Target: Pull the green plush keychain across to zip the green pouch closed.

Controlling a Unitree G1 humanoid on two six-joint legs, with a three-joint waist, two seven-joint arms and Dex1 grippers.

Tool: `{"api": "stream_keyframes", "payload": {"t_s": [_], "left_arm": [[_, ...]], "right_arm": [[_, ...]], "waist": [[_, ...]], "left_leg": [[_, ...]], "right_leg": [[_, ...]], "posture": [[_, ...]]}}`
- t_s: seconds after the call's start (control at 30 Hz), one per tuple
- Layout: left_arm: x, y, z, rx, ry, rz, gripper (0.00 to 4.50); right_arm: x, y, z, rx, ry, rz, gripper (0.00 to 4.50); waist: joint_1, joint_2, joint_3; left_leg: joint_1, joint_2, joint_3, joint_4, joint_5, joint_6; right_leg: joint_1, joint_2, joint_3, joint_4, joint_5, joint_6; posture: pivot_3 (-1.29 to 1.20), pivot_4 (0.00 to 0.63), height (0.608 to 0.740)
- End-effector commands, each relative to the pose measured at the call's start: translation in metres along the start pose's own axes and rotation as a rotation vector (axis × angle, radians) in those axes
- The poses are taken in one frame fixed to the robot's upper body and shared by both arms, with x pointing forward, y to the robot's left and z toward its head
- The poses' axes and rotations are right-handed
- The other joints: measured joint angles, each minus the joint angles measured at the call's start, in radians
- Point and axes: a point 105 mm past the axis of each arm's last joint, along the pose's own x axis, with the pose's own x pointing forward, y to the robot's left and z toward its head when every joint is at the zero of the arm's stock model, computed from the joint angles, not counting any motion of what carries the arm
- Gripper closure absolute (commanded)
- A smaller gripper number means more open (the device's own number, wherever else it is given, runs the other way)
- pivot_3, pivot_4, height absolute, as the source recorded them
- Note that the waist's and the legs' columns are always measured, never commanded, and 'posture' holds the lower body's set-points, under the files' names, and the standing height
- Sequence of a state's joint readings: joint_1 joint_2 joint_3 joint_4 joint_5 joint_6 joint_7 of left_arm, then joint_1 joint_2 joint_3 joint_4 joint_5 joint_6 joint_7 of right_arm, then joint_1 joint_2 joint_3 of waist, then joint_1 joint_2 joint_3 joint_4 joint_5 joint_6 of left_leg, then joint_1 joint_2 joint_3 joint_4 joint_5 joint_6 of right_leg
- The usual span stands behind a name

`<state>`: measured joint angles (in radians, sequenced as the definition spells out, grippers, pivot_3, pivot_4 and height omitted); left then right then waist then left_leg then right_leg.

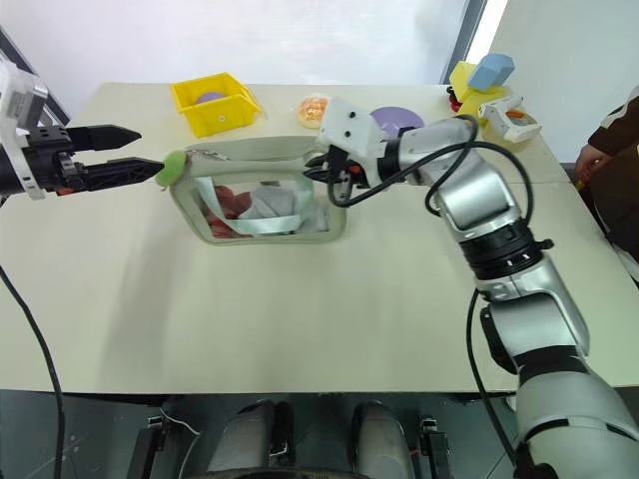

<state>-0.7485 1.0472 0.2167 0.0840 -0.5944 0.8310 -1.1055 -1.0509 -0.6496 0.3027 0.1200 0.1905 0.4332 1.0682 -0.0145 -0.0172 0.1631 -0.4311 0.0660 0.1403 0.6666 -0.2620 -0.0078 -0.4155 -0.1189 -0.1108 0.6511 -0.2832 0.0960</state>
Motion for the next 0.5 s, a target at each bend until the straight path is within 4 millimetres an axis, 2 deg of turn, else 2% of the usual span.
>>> {"api": "stream_keyframes", "payload": {"t_s": [0.03, 0.17, 0.27, 0.3, 0.4, 0.5], "left_arm": [[-0.005, 0.002, 0.013, 0.058, -0.027, 0.019, 0.00], [-0.001, 0.002, 0.012, 0.062, -0.032, 0.014, 0.00], [-0.002, 0.002, 0.013, 0.064, -0.031, 0.015, 0.00], [-0.002, 0.002, 0.013, 0.065, -0.030, 0.016, 0.00], [-0.003, 0.002, 0.013, 0.066, -0.028, 0.016, 0.00], [-0.002, 0.001, 0.013, 0.066, -0.027, 0.013, 0.00]], "right_arm": [[-0.011, -0.003, 0.007, -0.030, -0.032, -0.007, 4.44], [-0.004, 0.004, -0.004, 0.058, -0.048, 0.006, 4.44], [0.000, 0.006, 0.007, 0.123, -0.095, 0.014, 4.44], [0.001, 0.007, 0.011, 0.126, -0.107, 0.018, 3.70], [0.005, 0.014, 0.017, 0.127, -0.126, 0.043, 3.70], [0.008, 0.020, 0.013, 0.115, -0.108, 0.062, 3.70]], "waist": [[0.000, 0.000, 0.000], [-0.004, 0.000, 0.000], [-0.007, 0.000, 0.000], [-0.007, 0.000, 0.000], [-0.003, 0.000, 0.000], [0.002, 0.000, 0.000]], "left_leg": [[0.000, 0.000, 0.000, 0.000, 0.000, 0.000], [0.000, 0.000, 0.000, 0.000, 0.000, -0.001], [0.000, 0.000, 0.000, 0.000, 0.001, -0.001], [0.000, 0.000, 0.000, 0.000, 0.001, -0.001], [0.000, 0.000, 0.000, 0.000, 0.001, -0.001], [0.000, 0.000, 0.000, 0.000, 0.001, -0.001]], "right_leg": [[0.000, 0.000, 0.000, 0.000, 0.000, 0.000], [0.000, 0.000, 0.000, 0.000, 0.000, 0.000], [0.000, 0.000, 0.000, 0.000, 0.000, 0.000], [0.000, 0.000, 0.000, 0.000, 0.000, 0.000], [-0.001, 0.000, 0.000, 0.001, 0.000, 0.000], [0.000, 0.000, 0.000, 0.001, 0.000, 0.000]], "posture": [[0.00, 0.150, 0.739], [0.00, 0.150, 0.739], [0.00, 0.150, 0.739], [0.00, 0.150, 0.739], [0.00, 0.150, 0.739], [0.00, 0.150, 0.739]]}}
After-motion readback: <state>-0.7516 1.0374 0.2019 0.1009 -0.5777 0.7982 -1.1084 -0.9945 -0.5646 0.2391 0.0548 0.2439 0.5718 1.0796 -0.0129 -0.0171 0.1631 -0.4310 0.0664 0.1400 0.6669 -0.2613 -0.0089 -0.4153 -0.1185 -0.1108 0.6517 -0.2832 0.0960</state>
